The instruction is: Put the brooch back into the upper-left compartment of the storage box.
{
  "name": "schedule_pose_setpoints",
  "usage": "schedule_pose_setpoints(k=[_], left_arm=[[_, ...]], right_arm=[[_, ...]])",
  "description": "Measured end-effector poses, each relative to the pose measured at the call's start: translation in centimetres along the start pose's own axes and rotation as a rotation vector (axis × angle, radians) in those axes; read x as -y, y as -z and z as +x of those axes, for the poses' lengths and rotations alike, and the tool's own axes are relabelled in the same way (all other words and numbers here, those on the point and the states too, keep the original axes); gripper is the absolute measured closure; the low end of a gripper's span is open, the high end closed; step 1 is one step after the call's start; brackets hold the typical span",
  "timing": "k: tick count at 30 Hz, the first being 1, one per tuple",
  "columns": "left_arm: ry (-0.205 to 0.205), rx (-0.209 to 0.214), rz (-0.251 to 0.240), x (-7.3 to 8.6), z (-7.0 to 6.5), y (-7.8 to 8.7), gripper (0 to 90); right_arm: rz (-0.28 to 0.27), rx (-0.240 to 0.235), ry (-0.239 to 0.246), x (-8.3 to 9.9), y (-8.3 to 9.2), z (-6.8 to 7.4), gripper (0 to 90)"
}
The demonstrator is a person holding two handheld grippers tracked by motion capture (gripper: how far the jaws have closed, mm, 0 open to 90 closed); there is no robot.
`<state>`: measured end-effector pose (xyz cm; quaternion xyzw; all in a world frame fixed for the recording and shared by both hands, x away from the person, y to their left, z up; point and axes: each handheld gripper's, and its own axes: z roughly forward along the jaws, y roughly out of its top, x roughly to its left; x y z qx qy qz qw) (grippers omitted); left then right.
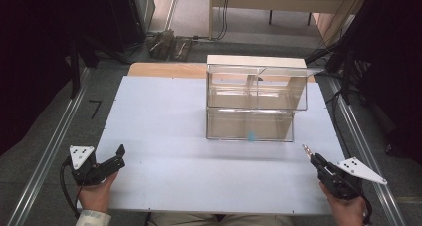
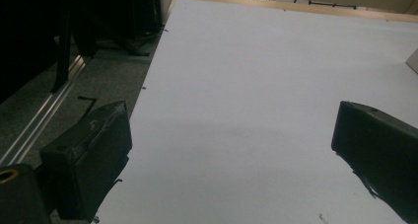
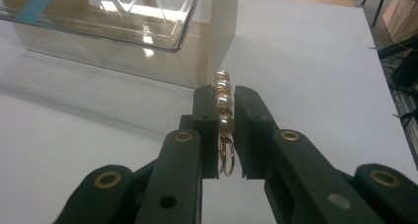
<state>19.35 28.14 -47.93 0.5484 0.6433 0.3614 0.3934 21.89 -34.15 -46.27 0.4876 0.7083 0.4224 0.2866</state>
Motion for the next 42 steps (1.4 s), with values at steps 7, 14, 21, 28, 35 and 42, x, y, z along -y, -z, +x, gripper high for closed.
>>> schedule_pose_setpoints(k=[7, 14, 21, 28, 35, 42], left_arm=[[-0.001, -0.002, 0.003, 0.0, 0.0, 0.0, 1.3], [-0.005, -0.002, 0.006, 0.0, 0.0, -0.1, 1.2], [-0.004, -0.003, 0.007, 0.0, -0.1, -0.1, 1.3], [-0.006, -0.002, 0.008, 0.0, -0.1, -0.1, 1.3], [-0.005, -0.001, 0.008, 0.0, -0.1, -0.2, 1.2], [-0.005, -0.002, 0.009, 0.0, 0.0, -0.1, 1.2]], right_arm=[[-0.022, -0.018, -0.008, -0.2, 0.6, 0.4, 78.7], [-0.043, -0.054, -0.013, -0.6, 1.1, 0.9, 78.7], [-0.058, -0.078, -0.008, -1.0, 1.2, 1.6, 78.7], [-0.061, -0.106, 0.006, -1.3, 1.0, 2.5, 78.8], [-0.075, -0.131, 0.023, -1.7, 0.9, 3.4, 78.7], [-0.077, -0.158, 0.038, -2.2, 0.6, 4.3, 78.7]])
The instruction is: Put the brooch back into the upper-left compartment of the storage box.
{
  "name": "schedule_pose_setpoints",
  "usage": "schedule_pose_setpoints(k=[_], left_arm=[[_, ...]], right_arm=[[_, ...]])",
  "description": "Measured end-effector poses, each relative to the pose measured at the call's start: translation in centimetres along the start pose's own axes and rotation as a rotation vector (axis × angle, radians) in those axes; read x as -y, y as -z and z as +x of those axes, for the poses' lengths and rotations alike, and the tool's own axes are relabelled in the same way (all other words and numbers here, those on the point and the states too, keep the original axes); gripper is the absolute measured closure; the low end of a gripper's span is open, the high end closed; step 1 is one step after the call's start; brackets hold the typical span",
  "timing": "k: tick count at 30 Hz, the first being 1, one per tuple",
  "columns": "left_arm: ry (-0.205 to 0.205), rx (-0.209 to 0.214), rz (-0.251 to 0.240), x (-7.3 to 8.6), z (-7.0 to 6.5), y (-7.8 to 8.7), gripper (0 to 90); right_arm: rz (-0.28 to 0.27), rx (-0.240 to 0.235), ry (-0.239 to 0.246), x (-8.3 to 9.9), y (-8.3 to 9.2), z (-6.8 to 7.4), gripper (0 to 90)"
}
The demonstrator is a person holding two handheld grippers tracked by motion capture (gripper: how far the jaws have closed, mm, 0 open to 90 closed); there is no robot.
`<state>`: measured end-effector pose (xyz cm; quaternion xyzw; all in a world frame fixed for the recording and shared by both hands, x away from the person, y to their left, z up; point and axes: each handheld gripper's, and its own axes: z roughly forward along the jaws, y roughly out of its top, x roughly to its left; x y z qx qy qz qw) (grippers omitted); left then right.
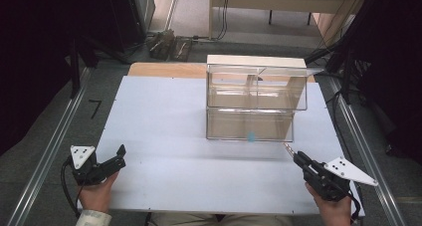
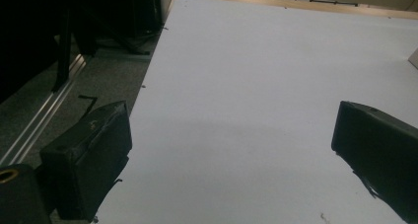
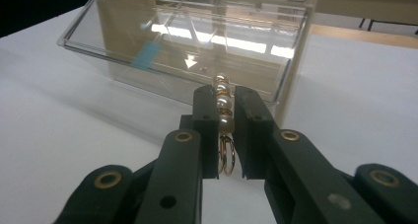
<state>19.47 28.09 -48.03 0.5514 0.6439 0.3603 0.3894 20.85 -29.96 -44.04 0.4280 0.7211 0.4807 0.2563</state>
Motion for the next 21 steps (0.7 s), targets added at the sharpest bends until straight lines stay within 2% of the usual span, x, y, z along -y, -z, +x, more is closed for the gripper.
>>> schedule_pose_setpoints(k=[3, 21], left_arm=[[0.0, -0.001, 0.0, 0.0, 0.0, 0.0, 1.2], [0.002, -0.002, -0.002, 0.0, 0.0, 0.0, 1.3]], right_arm=[[-0.007, -0.018, 0.011, -0.4, -0.3, 0.5, 78.7], [-0.031, -0.057, 0.041, -1.6, -1.3, 1.6, 78.7]])
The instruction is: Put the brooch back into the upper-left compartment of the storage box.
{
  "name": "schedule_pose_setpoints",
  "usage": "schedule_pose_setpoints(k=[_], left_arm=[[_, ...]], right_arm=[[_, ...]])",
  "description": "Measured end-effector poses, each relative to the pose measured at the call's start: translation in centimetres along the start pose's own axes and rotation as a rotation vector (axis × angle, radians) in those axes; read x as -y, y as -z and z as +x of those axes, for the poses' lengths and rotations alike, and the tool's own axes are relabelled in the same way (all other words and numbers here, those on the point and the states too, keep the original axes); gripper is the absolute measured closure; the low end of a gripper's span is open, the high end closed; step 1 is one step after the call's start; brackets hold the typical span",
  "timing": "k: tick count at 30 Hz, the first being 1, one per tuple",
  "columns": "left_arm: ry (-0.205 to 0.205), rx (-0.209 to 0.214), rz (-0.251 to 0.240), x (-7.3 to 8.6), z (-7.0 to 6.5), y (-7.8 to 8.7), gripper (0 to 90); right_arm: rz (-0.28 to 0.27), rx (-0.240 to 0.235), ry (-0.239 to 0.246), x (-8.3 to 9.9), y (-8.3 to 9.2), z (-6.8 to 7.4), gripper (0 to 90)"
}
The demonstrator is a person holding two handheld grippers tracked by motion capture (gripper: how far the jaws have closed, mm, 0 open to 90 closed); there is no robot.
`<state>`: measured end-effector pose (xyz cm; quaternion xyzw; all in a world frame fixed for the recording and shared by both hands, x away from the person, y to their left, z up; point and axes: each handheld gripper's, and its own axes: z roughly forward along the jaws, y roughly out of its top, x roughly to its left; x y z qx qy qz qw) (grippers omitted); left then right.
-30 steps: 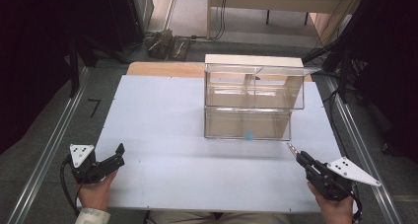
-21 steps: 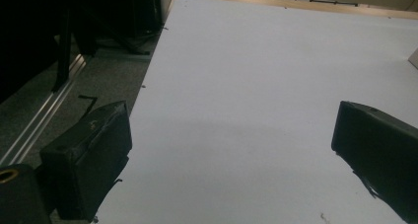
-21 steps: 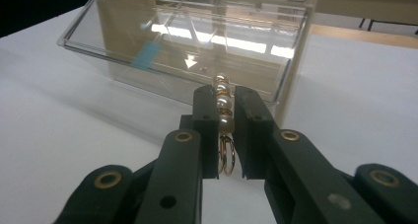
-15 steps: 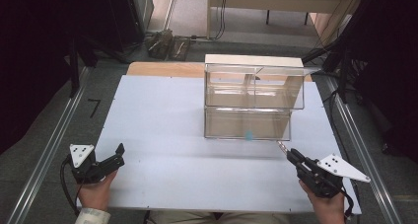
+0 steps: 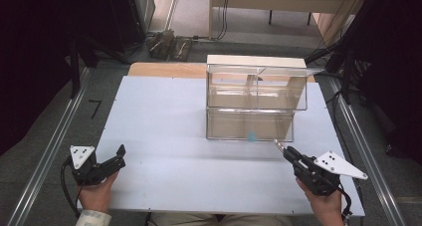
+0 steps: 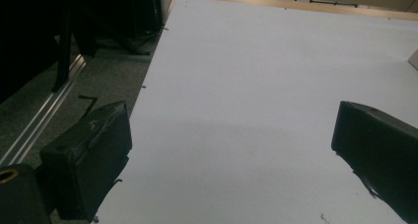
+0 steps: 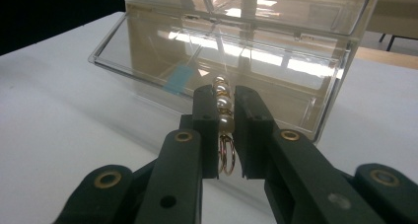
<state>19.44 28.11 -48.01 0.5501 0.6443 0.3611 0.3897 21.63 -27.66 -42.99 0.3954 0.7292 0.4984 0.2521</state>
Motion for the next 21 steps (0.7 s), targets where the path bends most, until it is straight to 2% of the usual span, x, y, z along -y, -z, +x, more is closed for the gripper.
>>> schedule_pose_setpoints(k=[21], left_arm=[[0.0, 0.003, 0.0, 0.0, 0.0, 0.0, 1.2]], right_arm=[[-0.032, -0.048, 0.011, -1.5, -1.2, 1.3, 78.7]])
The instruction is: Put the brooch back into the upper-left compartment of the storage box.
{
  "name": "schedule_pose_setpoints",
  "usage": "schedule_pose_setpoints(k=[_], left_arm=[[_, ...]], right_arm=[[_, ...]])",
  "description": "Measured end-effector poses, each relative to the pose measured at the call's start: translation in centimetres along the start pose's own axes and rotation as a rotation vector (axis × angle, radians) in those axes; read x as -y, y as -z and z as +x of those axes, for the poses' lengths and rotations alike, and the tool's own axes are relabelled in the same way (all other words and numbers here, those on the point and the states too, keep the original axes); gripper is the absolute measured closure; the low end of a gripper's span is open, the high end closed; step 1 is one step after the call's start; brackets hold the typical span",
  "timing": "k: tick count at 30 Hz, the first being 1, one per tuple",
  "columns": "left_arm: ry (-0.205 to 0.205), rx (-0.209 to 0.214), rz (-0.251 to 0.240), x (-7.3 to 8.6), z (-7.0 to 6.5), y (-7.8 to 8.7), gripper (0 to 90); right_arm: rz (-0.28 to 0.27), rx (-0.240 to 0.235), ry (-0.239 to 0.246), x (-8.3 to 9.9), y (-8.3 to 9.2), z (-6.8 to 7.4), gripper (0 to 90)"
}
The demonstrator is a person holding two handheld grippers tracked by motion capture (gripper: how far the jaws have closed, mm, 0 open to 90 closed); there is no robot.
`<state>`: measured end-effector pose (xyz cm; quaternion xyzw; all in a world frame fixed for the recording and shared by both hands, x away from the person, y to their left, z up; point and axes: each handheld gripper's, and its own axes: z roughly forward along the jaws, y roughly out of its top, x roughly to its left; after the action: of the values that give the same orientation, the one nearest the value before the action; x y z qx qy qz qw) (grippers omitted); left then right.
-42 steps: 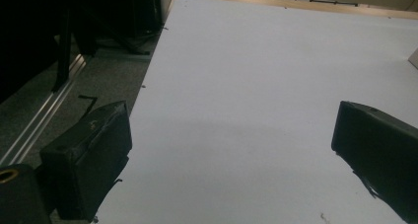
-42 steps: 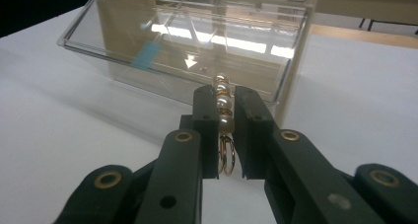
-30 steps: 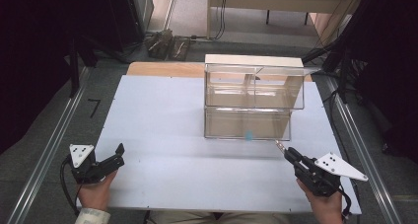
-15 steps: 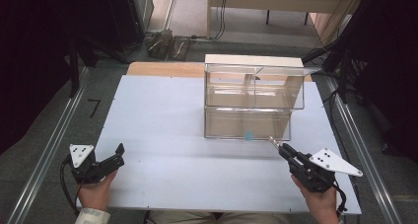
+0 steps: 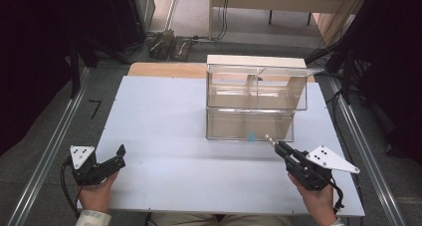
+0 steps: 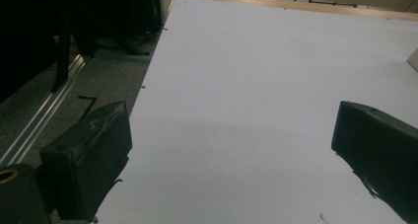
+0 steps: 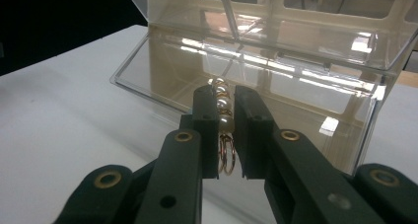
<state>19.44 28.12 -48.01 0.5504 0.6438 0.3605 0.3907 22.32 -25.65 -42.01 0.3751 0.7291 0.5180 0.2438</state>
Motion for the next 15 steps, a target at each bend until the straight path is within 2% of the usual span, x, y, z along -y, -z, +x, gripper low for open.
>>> schedule_pose_setpoints(k=[15], left_arm=[[0.001, 0.0, -0.001, 0.0, 0.01, 0.01, 1.3]], right_arm=[[-0.026, -0.023, 0.018, -1.01, -0.66, 0.66, 78.7]])
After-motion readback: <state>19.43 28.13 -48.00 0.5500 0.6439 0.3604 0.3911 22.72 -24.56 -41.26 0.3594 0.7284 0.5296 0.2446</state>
